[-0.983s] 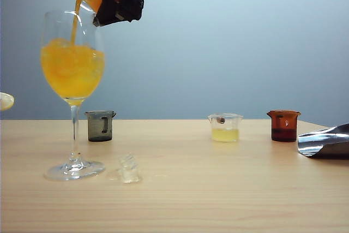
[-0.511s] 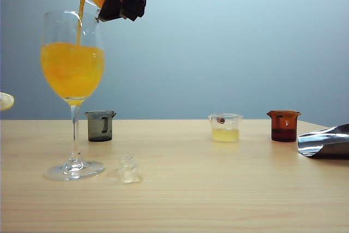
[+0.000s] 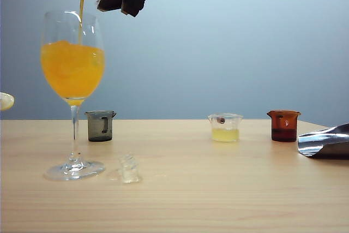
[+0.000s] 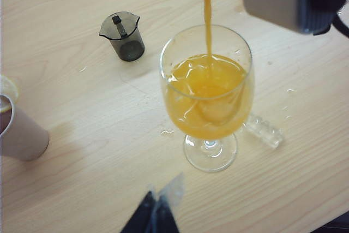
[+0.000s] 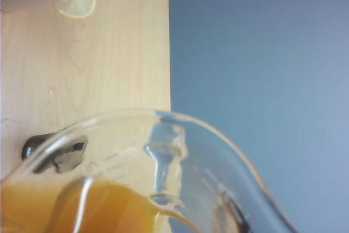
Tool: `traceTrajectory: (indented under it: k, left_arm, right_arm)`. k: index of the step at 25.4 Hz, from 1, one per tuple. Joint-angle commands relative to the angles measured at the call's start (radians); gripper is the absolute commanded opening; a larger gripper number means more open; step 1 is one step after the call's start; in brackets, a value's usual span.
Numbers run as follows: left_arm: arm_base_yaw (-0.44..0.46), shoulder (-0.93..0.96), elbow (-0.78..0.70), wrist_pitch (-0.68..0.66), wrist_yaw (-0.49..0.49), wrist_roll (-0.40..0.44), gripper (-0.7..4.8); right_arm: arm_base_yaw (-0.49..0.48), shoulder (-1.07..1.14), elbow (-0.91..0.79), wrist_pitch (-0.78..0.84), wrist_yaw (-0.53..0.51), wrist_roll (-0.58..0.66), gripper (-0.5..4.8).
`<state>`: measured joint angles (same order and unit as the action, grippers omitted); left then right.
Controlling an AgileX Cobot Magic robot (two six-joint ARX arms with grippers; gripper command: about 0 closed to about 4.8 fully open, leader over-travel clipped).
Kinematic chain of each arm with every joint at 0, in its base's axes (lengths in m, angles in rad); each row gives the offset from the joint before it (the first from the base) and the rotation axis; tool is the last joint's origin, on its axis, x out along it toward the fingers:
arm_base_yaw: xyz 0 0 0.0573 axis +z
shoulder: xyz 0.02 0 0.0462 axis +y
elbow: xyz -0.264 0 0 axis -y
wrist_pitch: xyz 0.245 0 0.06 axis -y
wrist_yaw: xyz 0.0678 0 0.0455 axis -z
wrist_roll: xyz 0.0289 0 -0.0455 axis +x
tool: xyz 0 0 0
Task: Pick up the second measuring cup from the left, pour the orange juice inside into the goblet, and finally put the measuring cup back in its original place.
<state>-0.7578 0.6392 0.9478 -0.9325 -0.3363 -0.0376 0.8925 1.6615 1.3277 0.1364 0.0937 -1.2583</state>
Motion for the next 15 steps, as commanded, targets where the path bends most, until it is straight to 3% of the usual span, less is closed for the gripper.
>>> traceTrajectory:
  k: [1,15]
  left_arm:
    - [-0.001,-0.001,0.004,0.005,-0.004,0.004,-0.05]
    - [-0.001,-0.002,0.004,0.005,-0.004,0.004,-0.05]
  right_arm:
    - [0.001,-0.010,0.009,0.045,0.002,-0.059,1.52]
    - [0.026,-0.010,0.009,0.131,0.002,-0.170,1.52]
